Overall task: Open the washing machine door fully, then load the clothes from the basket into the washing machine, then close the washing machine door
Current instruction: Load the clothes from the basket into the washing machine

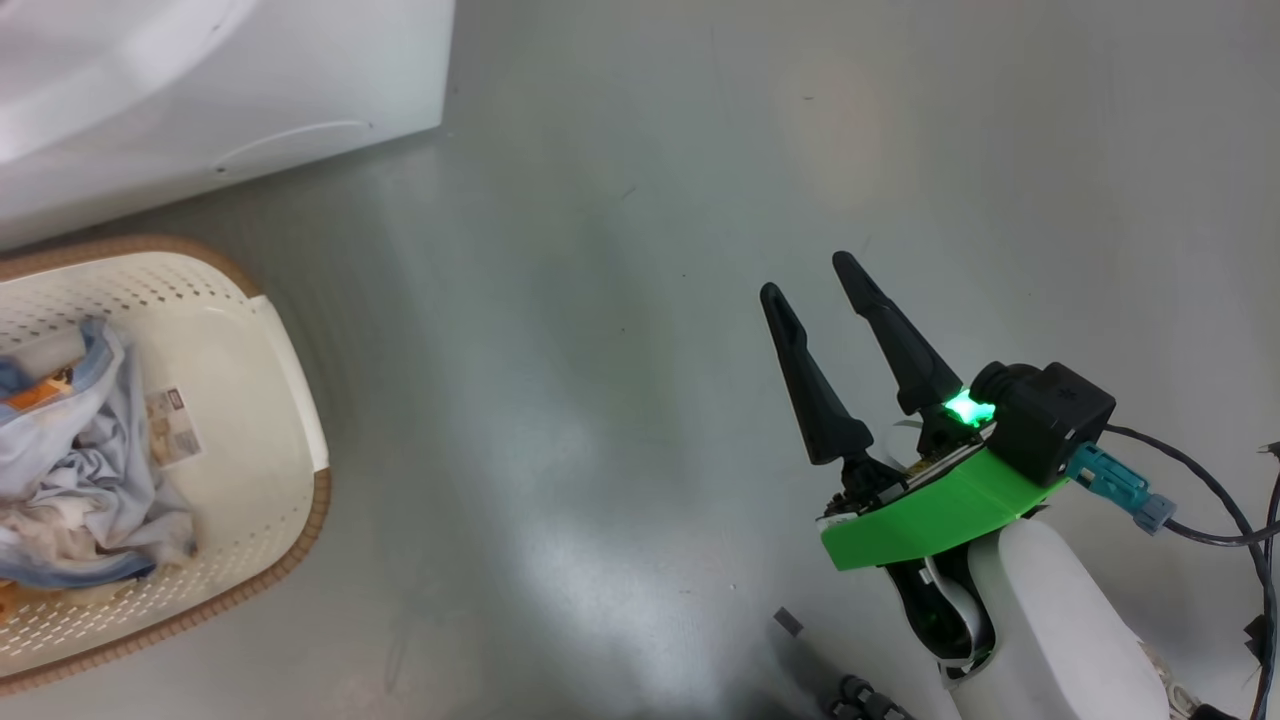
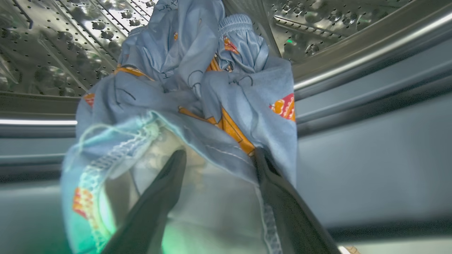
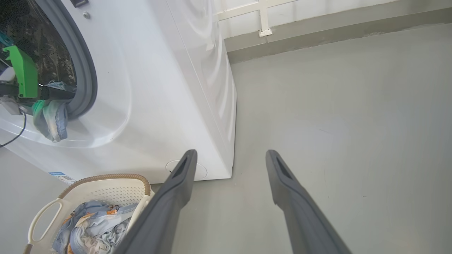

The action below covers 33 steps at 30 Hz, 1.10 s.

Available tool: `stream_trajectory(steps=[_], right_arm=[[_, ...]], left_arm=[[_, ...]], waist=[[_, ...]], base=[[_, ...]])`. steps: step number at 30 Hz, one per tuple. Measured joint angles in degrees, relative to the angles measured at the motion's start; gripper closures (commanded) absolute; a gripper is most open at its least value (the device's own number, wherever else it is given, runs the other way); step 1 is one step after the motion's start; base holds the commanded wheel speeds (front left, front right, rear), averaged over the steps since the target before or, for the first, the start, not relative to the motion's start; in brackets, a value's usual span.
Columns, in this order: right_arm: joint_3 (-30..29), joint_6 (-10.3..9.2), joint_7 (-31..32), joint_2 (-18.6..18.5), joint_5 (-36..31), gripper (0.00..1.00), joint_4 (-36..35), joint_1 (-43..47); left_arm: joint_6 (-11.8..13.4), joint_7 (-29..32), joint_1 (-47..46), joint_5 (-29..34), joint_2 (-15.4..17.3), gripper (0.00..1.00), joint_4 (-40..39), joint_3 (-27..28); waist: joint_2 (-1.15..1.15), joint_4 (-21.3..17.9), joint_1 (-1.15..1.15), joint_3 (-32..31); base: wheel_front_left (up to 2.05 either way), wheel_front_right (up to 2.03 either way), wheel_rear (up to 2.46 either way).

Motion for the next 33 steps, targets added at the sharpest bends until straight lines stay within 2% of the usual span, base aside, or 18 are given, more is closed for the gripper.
stream_trajectory(steps=[5,6,7,8,15,19,26,33], right_arm=[[0.1,0.00,0.0,0.0,0.0,0.00,-0.1,0.0],[0.1,0.00,0.0,0.0,0.1,0.00,-0.2,0.0],[0.1,0.00,0.0,0.0,0.4,0.00,-0.2,0.0],[0.1,0.00,0.0,0.0,0.7,0.00,-0.2,0.0],[0.1,0.00,0.0,0.0,0.7,0.00,-0.3,-0.3],[0.1,0.00,0.0,0.0,1.0,0.00,-0.5,-1.2],[1.3,0.00,0.0,0.0,2.0,0.00,-0.9,-1.4],[1.7,0.00,0.0,0.1,2.7,0.00,-1.5,-2.2]], left_arm=[[1.3,1.9,-0.9,0.0,0.7,0.00,0.2,0.0],[1.5,1.9,-1.0,0.0,0.7,0.51,0.2,0.0],[1.5,1.9,-1.0,0.0,0.7,0.81,0.2,0.0],[1.6,1.9,-1.0,0.0,0.7,1.00,0.1,0.0],[1.6,1.6,-1.1,-0.6,0.7,1.00,-1.1,0.2],[1.6,-0.5,-1.6,-1.0,0.6,1.00,-2.2,0.6],[2.0,-5.8,-5.3,-1.3,1.1,1.00,-3.6,1.7],[2.1,-13.2,-10.5,2.3,4.0,1.00,-3.2,1.9]], waist=[[0.00,-0.3,0.00,0.4],[0.00,-0.3,0.00,0.4],[0.00,-0.3,0.00,0.5],[0.00,-0.2,0.00,0.6],[0.00,0.1,0.00,1.1],[0.00,0.2,0.00,1.3],[0.00,-0.6,0.00,2.4],[0.00,-2.8,0.00,3.9]], base=[[0.00,0.00,0.00],[0.00,0.00,0.00],[0.00,0.00,0.00],[0.00,0.00,0.00],[0.00,0.00,0.00],[0.00,0.00,0.00],[0.00,0.00,0.00],[0.00,0.00,0.00]])
